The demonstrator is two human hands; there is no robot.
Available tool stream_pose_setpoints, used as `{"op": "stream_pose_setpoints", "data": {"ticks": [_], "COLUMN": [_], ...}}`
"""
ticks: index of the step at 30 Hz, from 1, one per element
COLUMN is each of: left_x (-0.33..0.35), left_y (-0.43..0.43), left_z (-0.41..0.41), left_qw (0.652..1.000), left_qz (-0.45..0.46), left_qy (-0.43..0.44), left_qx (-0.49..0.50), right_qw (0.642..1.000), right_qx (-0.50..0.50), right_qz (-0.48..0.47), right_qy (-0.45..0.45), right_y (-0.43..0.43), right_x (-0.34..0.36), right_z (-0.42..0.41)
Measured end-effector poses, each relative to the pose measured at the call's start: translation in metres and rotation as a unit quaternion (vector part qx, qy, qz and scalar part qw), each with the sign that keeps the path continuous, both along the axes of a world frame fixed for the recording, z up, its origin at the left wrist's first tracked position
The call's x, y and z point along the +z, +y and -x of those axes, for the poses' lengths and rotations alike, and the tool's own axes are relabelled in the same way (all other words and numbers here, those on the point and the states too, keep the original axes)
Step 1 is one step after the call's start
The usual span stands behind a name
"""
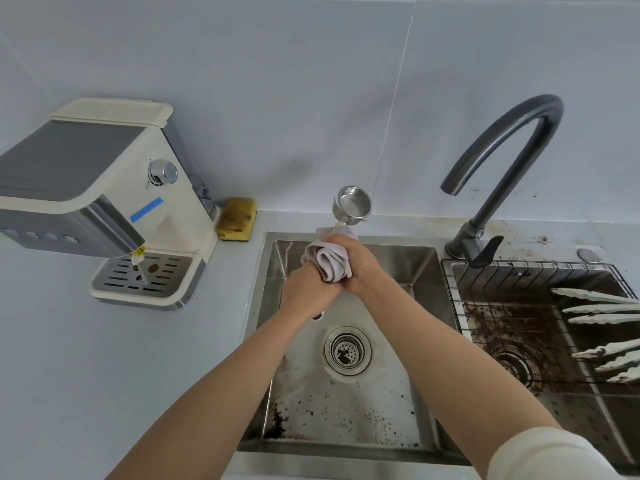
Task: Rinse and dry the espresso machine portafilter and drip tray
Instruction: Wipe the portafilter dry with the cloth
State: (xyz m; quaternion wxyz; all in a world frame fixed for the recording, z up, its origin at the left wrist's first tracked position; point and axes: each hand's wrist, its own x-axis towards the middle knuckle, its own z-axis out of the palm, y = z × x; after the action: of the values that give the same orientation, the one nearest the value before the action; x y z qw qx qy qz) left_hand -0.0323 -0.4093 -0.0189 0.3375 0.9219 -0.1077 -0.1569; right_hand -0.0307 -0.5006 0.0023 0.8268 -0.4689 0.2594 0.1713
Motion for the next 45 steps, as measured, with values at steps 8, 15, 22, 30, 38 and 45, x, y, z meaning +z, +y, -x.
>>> {"op": "stream_pose_setpoints", "data": {"ticks": [8, 15, 22, 30, 38, 45], "left_x": [-0.010, -0.014, -0.011, -0.015, 0.013, 0.011], "left_y": [0.011, 0.011, 0.009, 0.011, 0.019, 0.018], "left_z": [0.023, 0.028, 0.014, 0.007, -0.006, -0.029], "left_qw": [0.970, 0.952, 0.915, 0.891, 0.881, 0.931], "left_qz": [0.158, 0.161, 0.142, 0.182, 0.398, 0.198], "left_qy": [-0.181, -0.260, -0.370, -0.396, 0.159, 0.272], "left_qx": [0.030, 0.009, 0.076, 0.123, 0.200, 0.140], "right_qw": [0.999, 0.999, 0.996, 0.994, 0.998, 0.994], "right_qx": [-0.034, 0.004, 0.021, 0.030, 0.036, 0.084], "right_qz": [0.004, -0.041, -0.072, -0.097, 0.012, 0.057], "right_qy": [-0.013, -0.028, -0.038, -0.044, -0.043, -0.042], "right_y": [-0.005, 0.003, 0.021, 0.023, 0.016, 0.013], "right_x": [-0.002, -0.018, -0.027, -0.033, -0.037, -0.048], "right_z": [-0.009, -0.005, 0.007, 0.012, 0.009, 0.019]}}
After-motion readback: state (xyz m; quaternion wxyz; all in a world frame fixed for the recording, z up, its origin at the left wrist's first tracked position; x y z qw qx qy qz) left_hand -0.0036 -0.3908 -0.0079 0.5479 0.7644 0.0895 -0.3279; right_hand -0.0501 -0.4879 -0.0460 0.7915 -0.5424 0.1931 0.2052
